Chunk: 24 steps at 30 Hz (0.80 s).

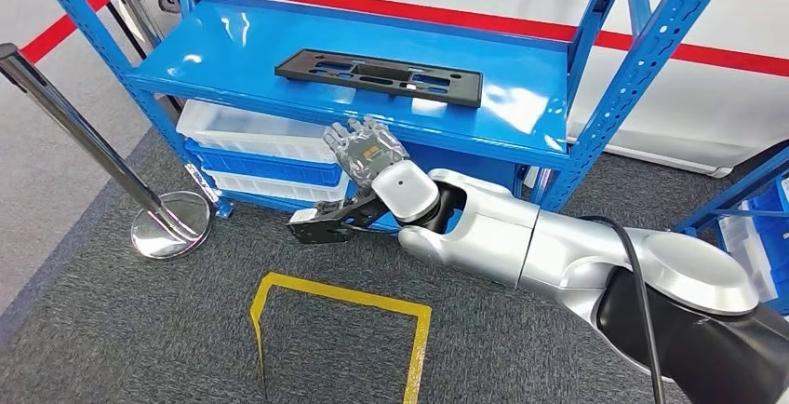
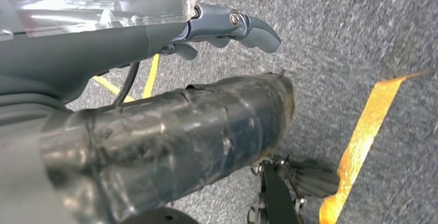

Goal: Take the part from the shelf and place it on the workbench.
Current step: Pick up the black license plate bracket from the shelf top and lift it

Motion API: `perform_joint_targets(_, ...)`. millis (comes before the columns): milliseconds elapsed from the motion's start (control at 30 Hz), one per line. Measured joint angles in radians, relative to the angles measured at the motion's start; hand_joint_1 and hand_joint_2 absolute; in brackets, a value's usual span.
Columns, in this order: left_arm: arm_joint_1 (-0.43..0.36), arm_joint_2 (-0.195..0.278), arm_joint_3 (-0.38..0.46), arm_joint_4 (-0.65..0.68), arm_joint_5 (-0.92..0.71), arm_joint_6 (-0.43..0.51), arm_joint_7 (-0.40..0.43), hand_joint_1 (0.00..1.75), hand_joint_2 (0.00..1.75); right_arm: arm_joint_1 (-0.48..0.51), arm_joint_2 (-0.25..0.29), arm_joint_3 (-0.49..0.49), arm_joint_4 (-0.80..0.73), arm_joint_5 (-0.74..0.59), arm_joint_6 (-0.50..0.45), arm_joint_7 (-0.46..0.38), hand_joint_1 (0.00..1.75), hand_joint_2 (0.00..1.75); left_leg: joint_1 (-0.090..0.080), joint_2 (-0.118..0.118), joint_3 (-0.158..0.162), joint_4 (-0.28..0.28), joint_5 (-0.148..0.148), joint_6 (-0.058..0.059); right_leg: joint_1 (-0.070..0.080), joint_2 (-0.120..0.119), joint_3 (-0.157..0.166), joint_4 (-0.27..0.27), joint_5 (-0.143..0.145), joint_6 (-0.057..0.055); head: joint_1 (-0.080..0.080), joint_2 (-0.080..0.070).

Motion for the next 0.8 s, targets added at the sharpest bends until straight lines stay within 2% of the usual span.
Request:
perform_joint_targets(67, 0.000, 0.000, 0.000, 0.000, -0.002, -0.001, -0.001, 0.00, 0.00, -0.001, 0.000, 0.000, -0.001, 0.000, 0.000, 0.000, 0.00, 0.00, 0.002, 0.002, -0.033, 0.075, -0.045, -0.009, -0.006, -0.001, 0.008, -0.009, 0.002, -0.006, -0.005, 0.000)
perform_joint_targets(133, -0.001, 0.000, -0.001, 0.000, -0.003, -0.002, -0.001, 0.00, 0.00, -0.001, 0.000, 0.000, -0.001, 0.000, 0.000, 0.000, 0.00, 0.00, 0.003, 0.002, -0.098, 0.206, -0.099, -0.015, -0.005, -0.002, 0.009, -0.009, 0.001, -0.010, -0.008, 0.000)
perform_joint_targets(167, -0.001, 0.000, -0.001, 0.000, -0.003, -0.002, -0.002, 0.00, 0.00, 0.001, 0.000, 0.000, -0.002, 0.000, 0.000, 0.000, 0.00, 0.00, 0.004, 0.002, -0.124, 0.252, -0.108, -0.018, -0.004, -0.002, 0.010, -0.008, 0.000, -0.011, -0.008, 0.000)
perform_joint_targets(200, 0.001, 0.000, -0.001, 0.000, -0.003, -0.002, -0.002, 0.00, 0.00, 0.002, 0.000, 0.000, -0.002, 0.000, 0.000, 0.000, 0.00, 0.00, 0.004, 0.002, -0.134, 0.265, -0.098, -0.019, -0.004, -0.002, 0.010, -0.006, -0.002, -0.011, -0.008, 0.000)
perform_joint_targets(233, 0.002, 0.000, -0.001, 0.000, -0.003, -0.002, -0.002, 0.00, 0.00, 0.003, -0.001, 0.000, -0.002, 0.000, 0.000, 0.000, 0.00, 0.00, 0.005, 0.002, -0.125, 0.238, -0.070, -0.020, -0.005, -0.001, 0.010, -0.004, -0.004, -0.011, -0.008, 0.000)
perform_joint_targets(300, 0.002, 0.001, -0.001, 0.000, -0.004, -0.002, -0.002, 0.00, 0.00, 0.003, -0.001, 0.000, -0.002, 0.000, 0.000, 0.000, 0.00, 0.00, 0.006, 0.003, -0.071, 0.115, 0.000, -0.019, -0.005, 0.002, 0.011, 0.004, -0.010, -0.007, -0.008, 0.000)
perform_joint_targets(333, 0.001, 0.001, -0.002, 0.000, -0.004, -0.002, -0.002, 0.00, 0.00, 0.002, -0.002, 0.000, -0.002, 0.000, -0.001, 0.000, 0.00, 0.00, 0.004, 0.002, -0.045, 0.057, 0.019, -0.016, -0.004, 0.003, 0.009, 0.009, -0.014, -0.002, -0.008, 0.000)
perform_joint_targets(367, 0.000, 0.001, -0.002, 0.000, -0.005, -0.002, -0.002, 0.00, 0.00, 0.001, -0.003, 0.000, -0.002, 0.000, -0.001, 0.000, 0.00, 0.00, 0.002, 0.002, -0.028, 0.020, 0.026, -0.011, -0.002, 0.003, 0.006, 0.013, -0.016, 0.003, -0.008, 0.000)
perform_joint_targets(400, -0.002, 0.001, -0.003, 0.000, -0.005, -0.002, -0.002, 0.00, 0.00, 0.000, -0.004, 0.000, -0.002, 0.000, -0.001, 0.000, 0.00, 0.00, 0.000, 0.001, -0.023, 0.007, 0.022, -0.006, -0.001, 0.003, 0.004, 0.015, -0.017, 0.007, -0.008, 0.000)
perform_joint_targets(467, -0.002, 0.001, -0.003, 0.000, -0.005, -0.003, -0.002, 0.00, 0.00, -0.001, -0.005, 0.000, -0.003, 0.000, -0.001, 0.001, 0.00, 0.00, 0.000, 0.000, -0.020, 0.002, 0.022, 0.006, -0.001, 0.002, 0.002, 0.016, -0.019, 0.015, -0.007, 0.000)
perform_joint_targets(533, 0.000, 0.000, -0.004, 0.000, -0.006, -0.004, -0.002, 0.00, 0.00, -0.001, -0.006, 0.000, -0.004, 0.000, 0.000, 0.001, 0.00, 0.00, 0.002, 0.001, -0.016, -0.004, 0.024, 0.017, -0.002, 0.000, -0.012, 0.049, -0.043, 0.025, -0.006, 0.000)
perform_joint_targets(567, 0.000, 0.000, -0.004, 0.000, -0.006, -0.005, -0.002, 0.00, 0.00, -0.002, -0.006, 0.000, -0.004, 0.000, 0.000, 0.001, 0.00, 0.00, 0.003, 0.001, -0.014, -0.006, 0.025, 0.022, -0.003, -0.001, -0.031, 0.091, -0.068, 0.029, -0.005, 0.000)
perform_joint_targets(633, 0.000, 0.000, -0.004, 0.000, -0.007, -0.006, -0.002, 0.00, 0.00, -0.002, -0.008, 0.000, -0.004, 0.000, 0.001, 0.002, 0.00, 0.00, 0.003, 0.002, -0.014, -0.006, 0.024, 0.028, -0.005, -0.002, -0.091, 0.215, -0.123, 0.034, -0.005, 0.000)
perform_joint_targets(667, -0.001, 0.000, -0.004, 0.000, -0.007, -0.006, -0.002, 0.00, 0.00, 0.000, -0.009, 0.000, -0.004, 0.000, 0.001, 0.002, 0.00, 0.00, 0.002, 0.002, -0.013, -0.005, 0.023, 0.029, -0.006, -0.003, -0.117, 0.265, -0.136, 0.034, -0.005, 0.000)
perform_joint_targets(700, -0.001, 0.001, -0.004, 0.000, -0.007, -0.005, -0.002, 0.00, 0.00, 0.002, -0.010, 0.000, -0.004, 0.000, 0.001, 0.002, 0.00, 0.00, 0.001, 0.001, -0.012, -0.005, 0.022, 0.030, -0.006, -0.003, -0.131, 0.285, -0.132, 0.033, -0.005, 0.000)
perform_joint_targets(733, -0.001, 0.001, -0.004, 0.000, -0.007, -0.005, -0.002, 0.00, 0.00, 0.003, -0.011, 0.000, -0.004, 0.000, 0.002, 0.002, 0.00, 0.00, 0.001, 0.001, -0.009, -0.005, 0.020, 0.031, -0.005, -0.003, -0.126, 0.267, -0.109, 0.030, -0.005, 0.000)
perform_joint_targets(800, 0.000, 0.001, -0.004, 0.000, -0.007, -0.004, -0.001, 0.00, 0.00, 0.002, -0.012, 0.000, -0.004, 0.000, 0.002, 0.003, 0.00, 0.00, -0.001, -0.001, -0.003, -0.004, 0.016, 0.029, -0.002, -0.003, -0.073, 0.147, -0.037, 0.018, -0.005, 0.000)
